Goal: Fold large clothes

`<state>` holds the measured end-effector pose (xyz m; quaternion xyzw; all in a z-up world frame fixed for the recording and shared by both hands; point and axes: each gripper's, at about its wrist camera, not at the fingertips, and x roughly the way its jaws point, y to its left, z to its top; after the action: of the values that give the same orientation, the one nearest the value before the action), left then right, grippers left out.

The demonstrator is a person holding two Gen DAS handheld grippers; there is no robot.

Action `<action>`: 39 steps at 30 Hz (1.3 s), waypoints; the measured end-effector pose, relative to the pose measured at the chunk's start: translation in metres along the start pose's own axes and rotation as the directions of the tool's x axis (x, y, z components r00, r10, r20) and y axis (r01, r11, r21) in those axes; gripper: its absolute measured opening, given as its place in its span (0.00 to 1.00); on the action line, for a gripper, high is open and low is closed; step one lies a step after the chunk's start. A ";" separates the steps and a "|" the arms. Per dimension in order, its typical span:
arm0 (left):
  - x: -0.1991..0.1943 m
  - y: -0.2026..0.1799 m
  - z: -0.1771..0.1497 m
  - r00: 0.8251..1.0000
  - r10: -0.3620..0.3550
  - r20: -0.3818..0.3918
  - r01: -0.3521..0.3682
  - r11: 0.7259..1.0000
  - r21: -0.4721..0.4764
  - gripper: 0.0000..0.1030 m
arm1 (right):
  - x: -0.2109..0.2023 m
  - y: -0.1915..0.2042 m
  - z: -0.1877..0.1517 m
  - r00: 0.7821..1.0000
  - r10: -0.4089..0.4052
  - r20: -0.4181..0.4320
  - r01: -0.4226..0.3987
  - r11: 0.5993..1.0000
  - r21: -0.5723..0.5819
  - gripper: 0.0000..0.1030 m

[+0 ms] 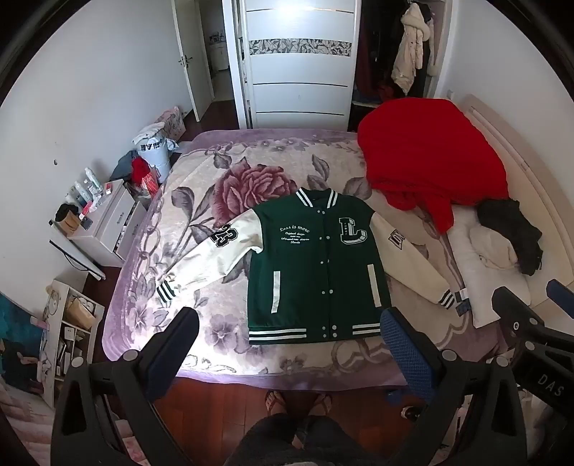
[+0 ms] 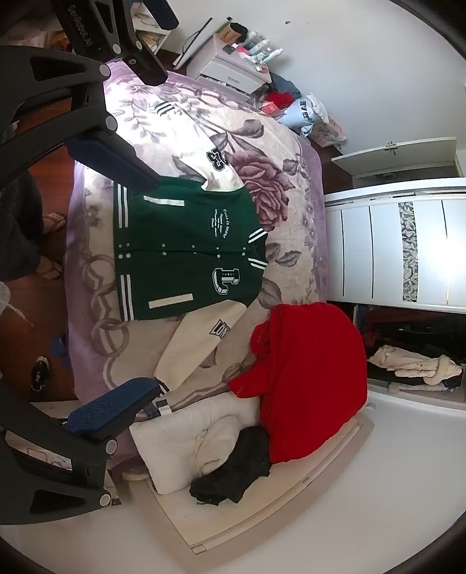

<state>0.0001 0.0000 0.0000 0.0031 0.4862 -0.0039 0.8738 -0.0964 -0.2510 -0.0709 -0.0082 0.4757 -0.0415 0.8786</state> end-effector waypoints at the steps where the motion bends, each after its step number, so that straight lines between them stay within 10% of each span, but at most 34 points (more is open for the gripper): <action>1: 0.000 0.000 0.000 1.000 0.001 0.000 -0.001 1.000 0.001 1.00 | 0.000 0.000 0.000 1.000 -0.001 0.001 0.001 1.000 0.001 1.00; 39: 0.000 0.000 0.000 1.000 -0.006 0.018 0.006 1.000 -0.003 1.00 | -0.004 -0.003 0.004 1.000 -0.003 0.004 0.003 1.000 -0.002 1.00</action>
<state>-0.0003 -0.0001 0.0003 0.0003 0.4781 -0.0057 0.8783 -0.0957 -0.2534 -0.0648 -0.0099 0.4742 -0.0423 0.8794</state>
